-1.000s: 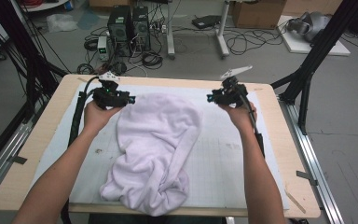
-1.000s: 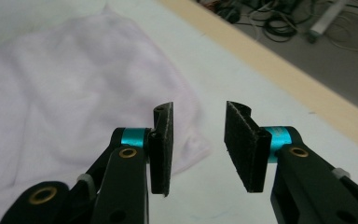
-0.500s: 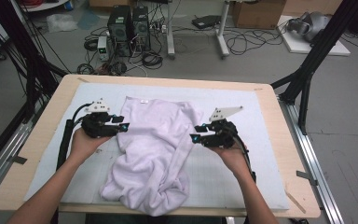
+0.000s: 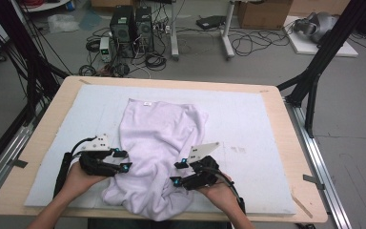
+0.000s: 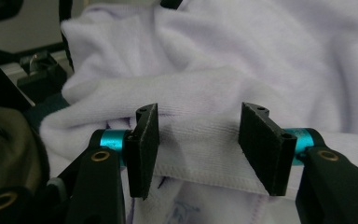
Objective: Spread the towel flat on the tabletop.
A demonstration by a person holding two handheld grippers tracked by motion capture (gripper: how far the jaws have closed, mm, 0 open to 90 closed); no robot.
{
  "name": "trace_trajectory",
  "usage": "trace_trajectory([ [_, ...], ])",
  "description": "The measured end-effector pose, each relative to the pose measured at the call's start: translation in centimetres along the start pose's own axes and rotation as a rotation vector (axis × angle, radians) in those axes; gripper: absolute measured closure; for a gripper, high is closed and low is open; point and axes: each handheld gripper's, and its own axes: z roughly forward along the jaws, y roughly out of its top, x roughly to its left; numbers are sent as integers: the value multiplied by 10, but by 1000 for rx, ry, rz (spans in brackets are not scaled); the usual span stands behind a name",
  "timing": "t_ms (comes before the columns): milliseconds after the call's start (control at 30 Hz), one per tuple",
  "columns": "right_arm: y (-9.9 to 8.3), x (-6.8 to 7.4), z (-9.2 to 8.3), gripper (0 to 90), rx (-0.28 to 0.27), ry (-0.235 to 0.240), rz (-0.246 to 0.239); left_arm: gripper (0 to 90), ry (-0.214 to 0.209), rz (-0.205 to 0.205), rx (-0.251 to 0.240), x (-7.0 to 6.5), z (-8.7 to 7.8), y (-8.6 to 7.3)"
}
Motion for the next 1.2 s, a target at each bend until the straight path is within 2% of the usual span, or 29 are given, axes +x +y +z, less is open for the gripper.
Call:
trace_trajectory([
  [33,0,-1,5,508,13,0,0,680,-12,6,16,-1,3,-1],
  [100,-3,-3,11,671,40,26,4,792,-20,7,40,-1,9,-2],
  [133,-4,-5,12,746,50,26,-12,831,-23,10,45,-1,12,-3],
  [167,-5,-6,12,802,63,28,-12,845,-22,12,44,-2,13,-3],
  [233,-6,-9,6,840,43,46,0,857,-13,8,28,-1,11,0],
  [333,-6,-12,-8,850,33,26,5,863,-8,-8,-4,1,5,6],
  [533,-9,-26,-51,853,-30,-66,34,865,26,-23,-54,6,-7,21],
  [633,-14,-39,-70,854,-30,-130,60,865,43,-46,-67,11,-6,26],
  [733,-22,-52,-83,854,-3,-193,86,865,67,-66,-63,18,-1,29],
  [867,-44,-74,-84,854,40,-255,156,865,90,-102,-55,27,12,29],
  [933,-57,-85,-77,854,68,-259,210,865,101,-109,-39,30,20,28],
  [1000,-64,-93,-68,853,66,-250,240,864,112,-114,-15,33,27,27],
  [1067,-64,-94,-62,841,74,-242,233,848,111,-129,-8,35,28,26],
  [1200,-54,-87,-68,744,9,-244,217,670,107,-135,-49,34,16,28],
])
